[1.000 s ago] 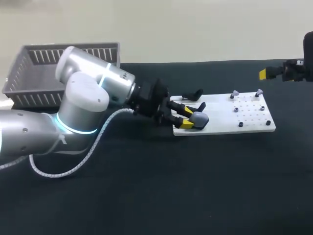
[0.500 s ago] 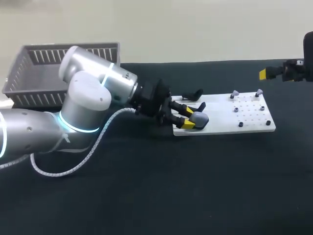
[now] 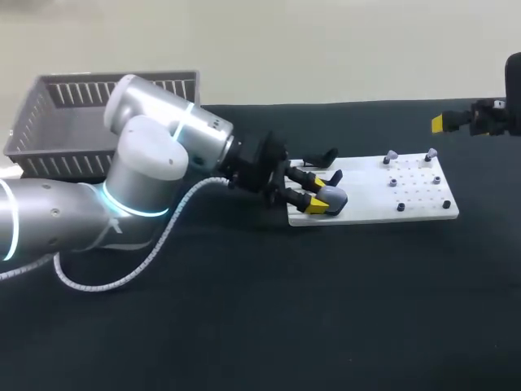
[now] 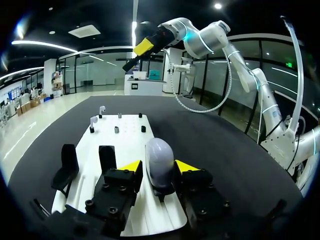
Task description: Pick up each earbud case from the left stands, insert the matching earbuds, close the lid, and place the case in the box.
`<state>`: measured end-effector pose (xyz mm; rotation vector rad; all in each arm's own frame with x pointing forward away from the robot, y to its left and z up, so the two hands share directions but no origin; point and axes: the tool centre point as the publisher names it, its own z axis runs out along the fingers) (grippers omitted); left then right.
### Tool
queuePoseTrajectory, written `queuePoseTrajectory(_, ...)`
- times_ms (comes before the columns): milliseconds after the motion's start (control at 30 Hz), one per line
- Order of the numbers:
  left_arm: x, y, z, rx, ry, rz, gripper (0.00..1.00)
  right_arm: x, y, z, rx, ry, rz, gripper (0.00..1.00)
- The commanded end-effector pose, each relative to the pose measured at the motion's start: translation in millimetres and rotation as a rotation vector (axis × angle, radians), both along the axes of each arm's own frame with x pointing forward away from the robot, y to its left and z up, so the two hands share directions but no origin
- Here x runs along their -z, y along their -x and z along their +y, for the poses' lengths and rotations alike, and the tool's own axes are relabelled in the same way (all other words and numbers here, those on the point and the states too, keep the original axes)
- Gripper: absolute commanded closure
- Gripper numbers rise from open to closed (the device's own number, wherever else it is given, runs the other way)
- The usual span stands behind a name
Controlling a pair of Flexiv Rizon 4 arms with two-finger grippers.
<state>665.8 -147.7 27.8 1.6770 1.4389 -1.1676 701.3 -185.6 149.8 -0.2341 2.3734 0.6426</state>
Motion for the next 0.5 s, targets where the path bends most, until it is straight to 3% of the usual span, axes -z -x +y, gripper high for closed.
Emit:
queuePoseTrajectory(33, 3.2, -4.1, -3.5, 0.011, -0.001, 0.005, 0.55, 0.0, 0.3, -0.2, 0.000, 0.000, -0.001, 0.00)
queuePoseTrajectory(267, 4.5, -3.5, -6.0, 0.016, -0.003, 0.009, 0.58, 0.0, 0.3, -0.2, 0.000, 0.000, -0.001, 0.00)
queuePoseTrajectory(400, 5.3, -3.2, -7.3, 0.018, -0.006, 0.011, 0.78, 0.0, 0.3, -0.2, 0.000, 0.000, -0.001, 0.00)
queuePoseTrajectory(467, 5.7, -2.8, -7.7, 0.019, -0.006, 0.011, 0.98, 0.0, 0.3, -0.2, 0.000, 0.000, -0.001, 0.00)
queuePoseTrajectory(500, 5.8, -2.4, -7.9, 0.019, -0.006, 0.010, 1.00, 0.0, 0.3, -0.2, 0.000, 0.000, -0.001, 0.00)
